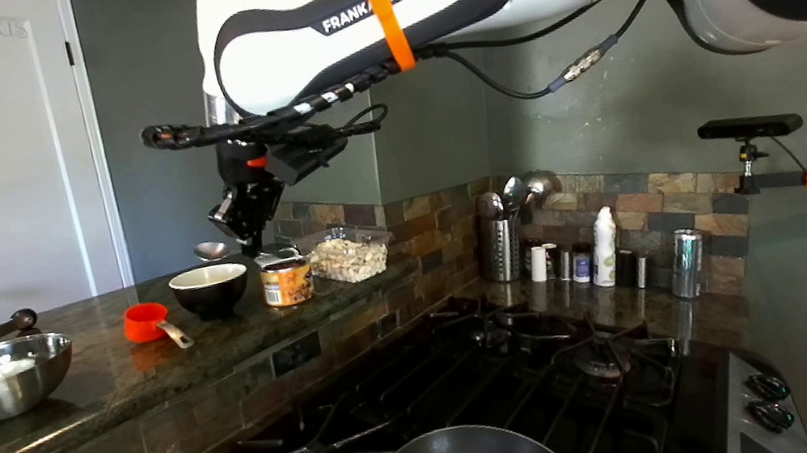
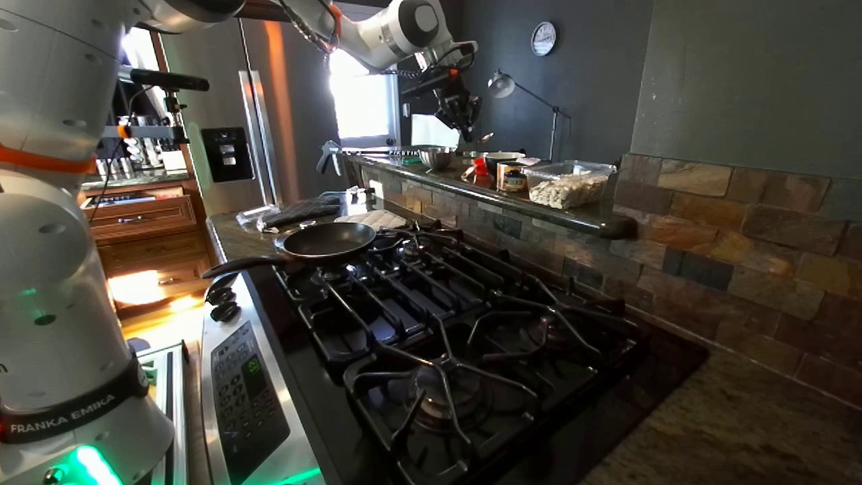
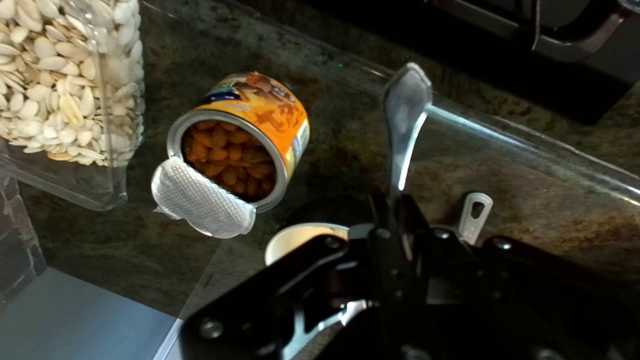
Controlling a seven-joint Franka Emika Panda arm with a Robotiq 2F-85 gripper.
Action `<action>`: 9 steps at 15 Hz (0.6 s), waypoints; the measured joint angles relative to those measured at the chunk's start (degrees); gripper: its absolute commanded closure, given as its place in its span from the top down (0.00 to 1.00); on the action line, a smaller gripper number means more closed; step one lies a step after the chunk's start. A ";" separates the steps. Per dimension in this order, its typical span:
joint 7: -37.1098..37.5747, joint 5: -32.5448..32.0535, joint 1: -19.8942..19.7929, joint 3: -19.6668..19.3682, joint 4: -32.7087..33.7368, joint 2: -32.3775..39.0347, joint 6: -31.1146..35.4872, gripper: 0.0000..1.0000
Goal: Put a spoonful of the clear lunchbox's contents into the black bowl
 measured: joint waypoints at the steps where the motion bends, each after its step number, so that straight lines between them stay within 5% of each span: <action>1: 0.24 -0.68 -0.33 -0.29 0.10 -0.07 -0.34 0.02; 9: 1.55 -4.55 -4.17 -2.77 3.12 -0.86 -12.03 0.02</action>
